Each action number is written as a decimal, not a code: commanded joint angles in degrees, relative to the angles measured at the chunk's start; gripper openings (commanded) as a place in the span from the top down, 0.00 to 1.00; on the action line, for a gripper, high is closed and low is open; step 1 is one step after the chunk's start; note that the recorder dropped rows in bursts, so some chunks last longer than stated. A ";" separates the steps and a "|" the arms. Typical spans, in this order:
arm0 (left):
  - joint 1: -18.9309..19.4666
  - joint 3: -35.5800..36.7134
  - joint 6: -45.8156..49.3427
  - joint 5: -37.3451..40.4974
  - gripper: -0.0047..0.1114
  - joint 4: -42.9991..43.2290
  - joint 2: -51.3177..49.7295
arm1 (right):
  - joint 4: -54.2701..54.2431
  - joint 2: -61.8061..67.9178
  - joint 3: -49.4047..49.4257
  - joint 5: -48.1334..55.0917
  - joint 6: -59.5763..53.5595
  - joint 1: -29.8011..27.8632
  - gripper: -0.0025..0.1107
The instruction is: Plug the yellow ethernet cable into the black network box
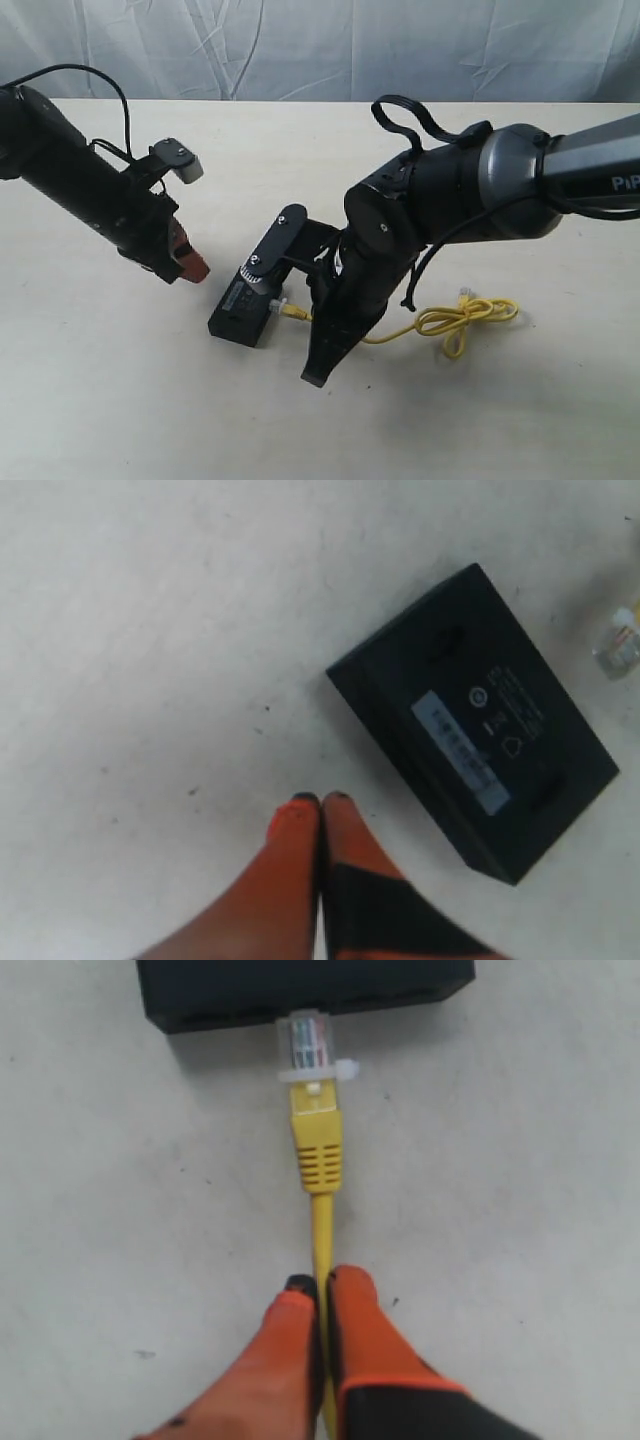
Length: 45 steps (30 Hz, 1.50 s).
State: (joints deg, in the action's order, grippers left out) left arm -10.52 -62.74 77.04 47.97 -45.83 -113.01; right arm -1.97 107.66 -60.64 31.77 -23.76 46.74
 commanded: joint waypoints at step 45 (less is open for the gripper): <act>-2.20 -0.47 5.58 3.64 0.96 -8.16 -6.43 | 9.07 3.61 -0.12 -0.65 -4.16 1.40 0.98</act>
State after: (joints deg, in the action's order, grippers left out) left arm -12.17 -62.99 82.53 51.27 -54.12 -119.05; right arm 6.92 111.42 -60.64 31.55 -26.99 48.12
